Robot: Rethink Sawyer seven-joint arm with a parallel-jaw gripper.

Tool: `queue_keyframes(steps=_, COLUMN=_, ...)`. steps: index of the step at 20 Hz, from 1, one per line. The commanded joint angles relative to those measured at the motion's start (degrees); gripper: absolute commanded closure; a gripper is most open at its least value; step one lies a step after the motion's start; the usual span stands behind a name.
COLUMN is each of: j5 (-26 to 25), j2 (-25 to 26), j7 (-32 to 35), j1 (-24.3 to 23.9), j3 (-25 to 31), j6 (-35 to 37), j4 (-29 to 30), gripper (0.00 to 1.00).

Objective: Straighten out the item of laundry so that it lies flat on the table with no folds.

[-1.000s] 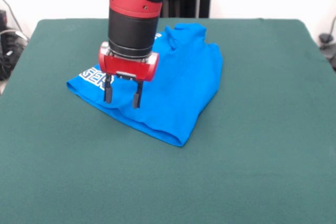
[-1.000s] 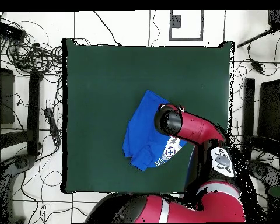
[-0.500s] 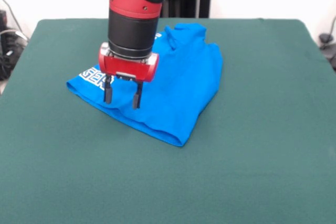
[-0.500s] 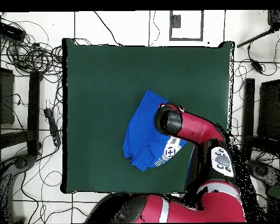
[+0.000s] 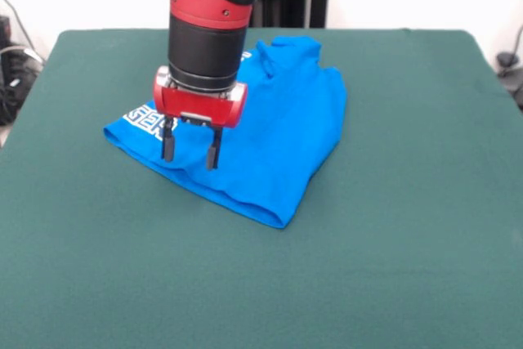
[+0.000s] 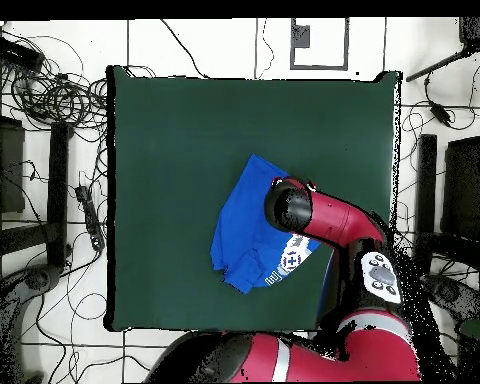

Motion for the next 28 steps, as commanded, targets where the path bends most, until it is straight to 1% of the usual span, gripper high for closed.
queue_keyframes(steps=1, j5=1.2, j2=3.1, j7=8.4, j1=-0.5, j3=4.5, j6=2.6, j4=-0.6, gripper=0.0)
queue_keyframes(steps=9, j5=1.1, j2=3.3, j7=8.4, j1=-0.8, j3=4.8, j6=1.9, j4=-0.3, gripper=0.0)
queue_keyframes(steps=17, j5=1.1, j2=3.6, j7=9.0, j1=-1.5, j3=5.8, j6=0.5, j4=1.2, gripper=0.0)
queue_keyframes(steps=28, j5=1.1, j2=3.5, j7=9.8, j1=-1.1, j3=5.6, j6=0.1, j4=2.0, gripper=0.0)
